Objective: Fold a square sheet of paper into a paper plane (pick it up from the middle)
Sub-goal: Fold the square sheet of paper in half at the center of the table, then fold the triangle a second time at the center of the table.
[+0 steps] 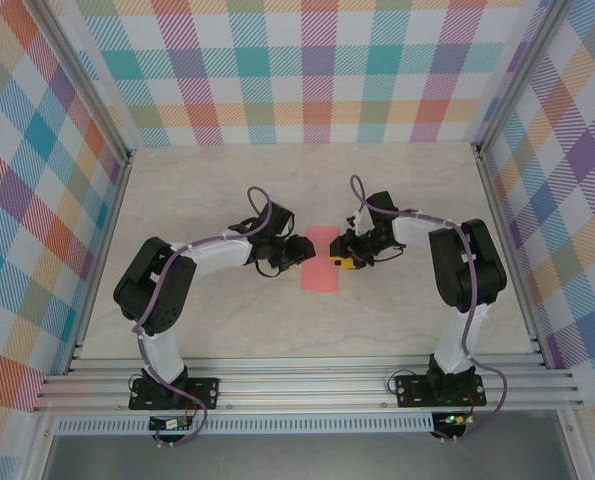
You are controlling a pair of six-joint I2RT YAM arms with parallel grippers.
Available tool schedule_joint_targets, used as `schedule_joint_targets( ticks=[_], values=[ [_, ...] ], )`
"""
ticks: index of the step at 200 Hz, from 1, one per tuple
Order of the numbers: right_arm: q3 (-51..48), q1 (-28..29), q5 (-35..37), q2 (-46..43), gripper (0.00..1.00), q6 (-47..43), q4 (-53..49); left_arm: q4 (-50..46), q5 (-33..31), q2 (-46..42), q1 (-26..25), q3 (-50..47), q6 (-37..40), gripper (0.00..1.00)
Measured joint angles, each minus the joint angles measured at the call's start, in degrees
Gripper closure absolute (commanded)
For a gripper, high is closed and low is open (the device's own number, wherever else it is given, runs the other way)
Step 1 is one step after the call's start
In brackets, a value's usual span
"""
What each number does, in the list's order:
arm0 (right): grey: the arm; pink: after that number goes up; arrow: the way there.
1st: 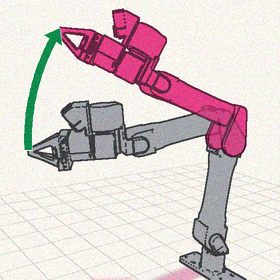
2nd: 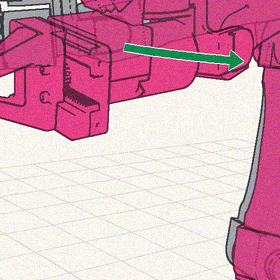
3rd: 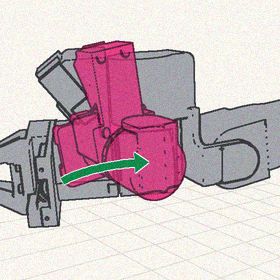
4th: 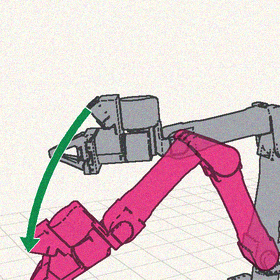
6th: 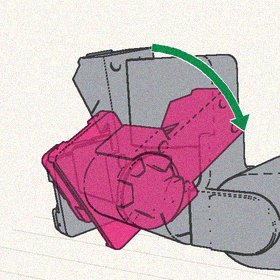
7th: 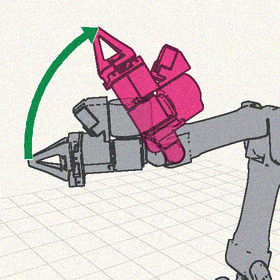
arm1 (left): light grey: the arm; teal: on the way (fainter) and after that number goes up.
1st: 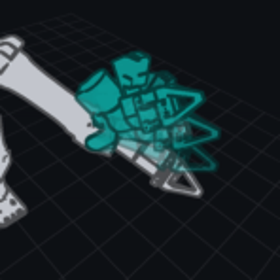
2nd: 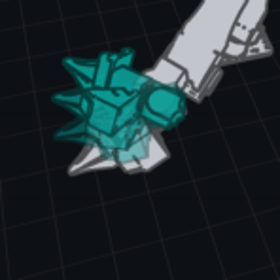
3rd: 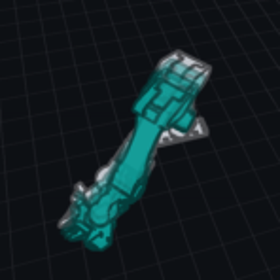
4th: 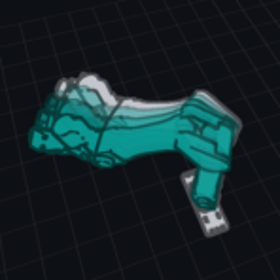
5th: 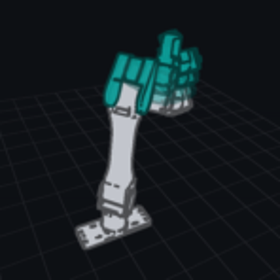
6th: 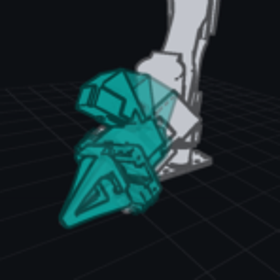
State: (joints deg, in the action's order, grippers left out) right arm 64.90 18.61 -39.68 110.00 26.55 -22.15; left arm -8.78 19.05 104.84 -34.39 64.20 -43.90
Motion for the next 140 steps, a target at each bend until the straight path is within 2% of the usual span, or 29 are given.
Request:
schedule_joint_targets(
  ticks=[80, 140],
  values=[
    [0.3, 0.3, 4.1, 1.8, 0.63, -0.5, -1.5, 0.4, 0.4, 0.9, 0.0, 0.0, -0.2, 0.51],
    [-0.3, 0.3, 4.1, 1.7, 0.64, -1.1, -1.0, -0.1, 1.1, 1.0, 0.0, -0.2, -0.2, 0.5]
  ],
)
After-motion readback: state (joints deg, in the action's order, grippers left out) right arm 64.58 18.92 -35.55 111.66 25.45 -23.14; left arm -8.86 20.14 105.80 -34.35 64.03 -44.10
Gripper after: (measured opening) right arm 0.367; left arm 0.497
